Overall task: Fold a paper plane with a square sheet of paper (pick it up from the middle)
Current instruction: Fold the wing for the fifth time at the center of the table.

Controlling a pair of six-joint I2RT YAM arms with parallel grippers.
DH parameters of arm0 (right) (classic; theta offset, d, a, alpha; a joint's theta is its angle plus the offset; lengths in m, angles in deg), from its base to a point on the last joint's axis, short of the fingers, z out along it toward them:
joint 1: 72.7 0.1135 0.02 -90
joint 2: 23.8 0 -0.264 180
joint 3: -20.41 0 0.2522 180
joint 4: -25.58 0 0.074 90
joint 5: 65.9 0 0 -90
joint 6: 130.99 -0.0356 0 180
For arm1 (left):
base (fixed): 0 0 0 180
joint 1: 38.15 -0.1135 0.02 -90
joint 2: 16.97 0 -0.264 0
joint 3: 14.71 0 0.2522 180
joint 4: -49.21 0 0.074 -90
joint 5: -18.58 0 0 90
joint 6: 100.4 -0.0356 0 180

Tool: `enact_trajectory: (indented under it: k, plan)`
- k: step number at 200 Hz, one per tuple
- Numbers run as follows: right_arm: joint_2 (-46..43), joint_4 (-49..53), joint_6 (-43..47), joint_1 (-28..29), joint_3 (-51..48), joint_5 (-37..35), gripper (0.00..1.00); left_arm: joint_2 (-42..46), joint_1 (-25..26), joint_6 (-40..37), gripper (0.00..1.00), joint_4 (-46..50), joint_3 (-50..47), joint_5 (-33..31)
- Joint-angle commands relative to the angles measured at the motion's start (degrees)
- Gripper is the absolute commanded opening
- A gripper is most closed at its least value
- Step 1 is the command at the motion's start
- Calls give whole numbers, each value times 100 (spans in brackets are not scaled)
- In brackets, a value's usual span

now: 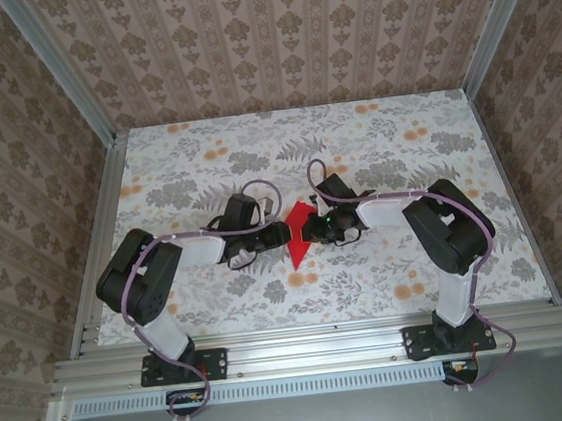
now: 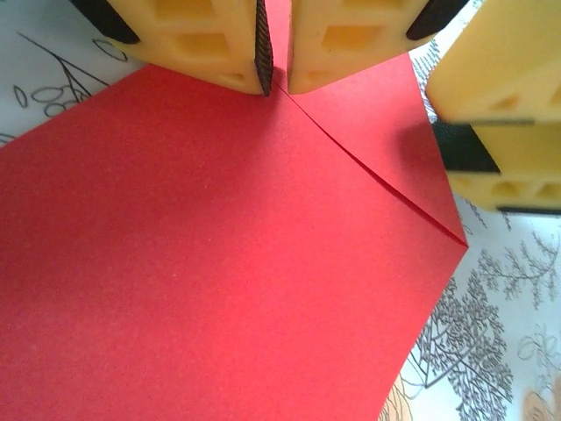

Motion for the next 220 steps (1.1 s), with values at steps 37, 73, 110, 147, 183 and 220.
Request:
enact_trajectory:
  k: [37, 73, 110, 147, 183, 220]
  plan:
    - [63, -227, -474, -31, -320, -335, 18, 283, 429, 740, 32, -845, -501, -133]
    - [19, -325, -677, -94, -354, -398, 18, 398, 518, 714, 27, -797, -711, -362]
    - [1, -316, -762, -123, -304, -353, 19, 425, 623, 517, 20, -668, -758, -542]
    - [-35, -285, -811, -143, -275, -337, 19, 377, 727, 333, 10, -623, -740, -730]
    - [-333, -269, -898, -245, -278, -194, 21, 387, 806, -287, 6, -159, -578, -1114]
    - [-1068, -197, -1168, -354, -352, -151, 34, 410, 1015, -1315, 6, 459, -310, -1672]
